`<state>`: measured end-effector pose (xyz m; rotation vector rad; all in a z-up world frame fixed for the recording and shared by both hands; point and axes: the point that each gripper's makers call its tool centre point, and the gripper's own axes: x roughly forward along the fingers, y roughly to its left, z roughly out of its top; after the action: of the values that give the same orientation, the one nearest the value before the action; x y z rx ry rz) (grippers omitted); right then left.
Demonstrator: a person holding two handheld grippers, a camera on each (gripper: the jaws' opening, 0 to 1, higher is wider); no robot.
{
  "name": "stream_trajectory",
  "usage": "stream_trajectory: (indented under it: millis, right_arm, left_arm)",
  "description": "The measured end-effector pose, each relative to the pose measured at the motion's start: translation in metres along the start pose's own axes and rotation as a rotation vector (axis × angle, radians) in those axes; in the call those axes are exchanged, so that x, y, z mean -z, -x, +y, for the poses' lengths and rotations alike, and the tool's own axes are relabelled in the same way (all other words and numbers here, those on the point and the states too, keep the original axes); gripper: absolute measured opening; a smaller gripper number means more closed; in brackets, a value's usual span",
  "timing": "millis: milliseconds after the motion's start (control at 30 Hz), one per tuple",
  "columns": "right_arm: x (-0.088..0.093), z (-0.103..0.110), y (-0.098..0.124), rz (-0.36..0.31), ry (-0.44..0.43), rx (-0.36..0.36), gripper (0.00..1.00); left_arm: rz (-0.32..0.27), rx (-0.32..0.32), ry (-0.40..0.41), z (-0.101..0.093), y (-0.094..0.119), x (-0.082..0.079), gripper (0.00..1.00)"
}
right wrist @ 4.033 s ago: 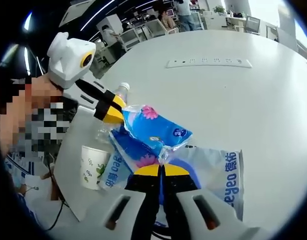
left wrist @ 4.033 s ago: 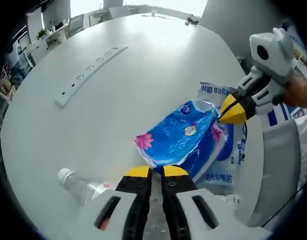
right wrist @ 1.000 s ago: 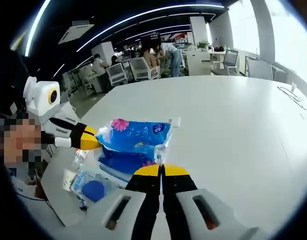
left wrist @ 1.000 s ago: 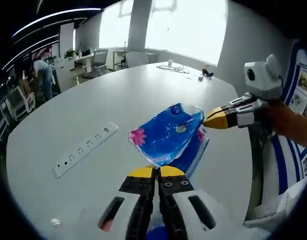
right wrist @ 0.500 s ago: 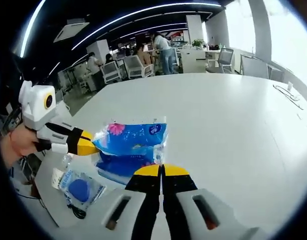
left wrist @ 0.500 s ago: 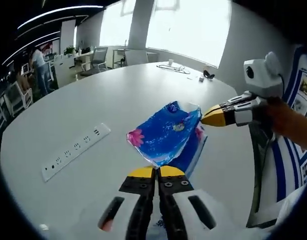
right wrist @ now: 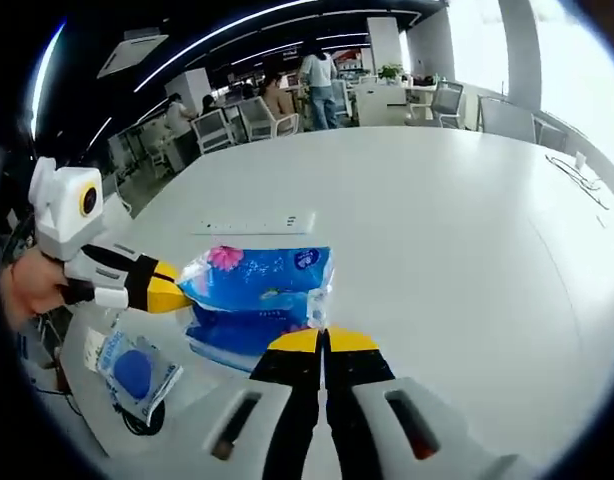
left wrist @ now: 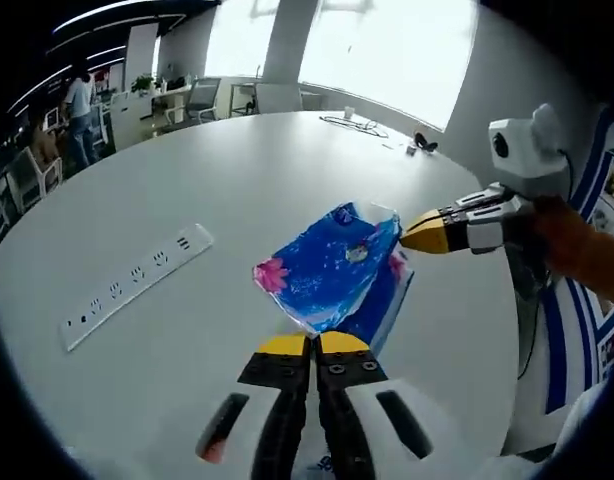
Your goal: Arrange the tabletop items into an orderly group along one side of the table until the central work area is clear of visible clutter.
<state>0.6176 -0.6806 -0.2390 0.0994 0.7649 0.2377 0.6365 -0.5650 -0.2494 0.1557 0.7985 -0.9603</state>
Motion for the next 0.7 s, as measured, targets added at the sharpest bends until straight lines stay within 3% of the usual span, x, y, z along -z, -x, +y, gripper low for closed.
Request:
stream_trajectory:
  millis: [233,700]
  right_arm:
    - [0.011,-0.008,-0.015,0.028,-0.012,0.006,0.00]
    - [0.023,-0.035,-0.025,0.053,-0.039,0.038,0.00]
  left_arm:
    - [0.034,0.005,0.022,0.005,-0.016,0.011,0.00]
    - [0.047,0.033,0.049,-0.001,-0.047,0.014,0.00]
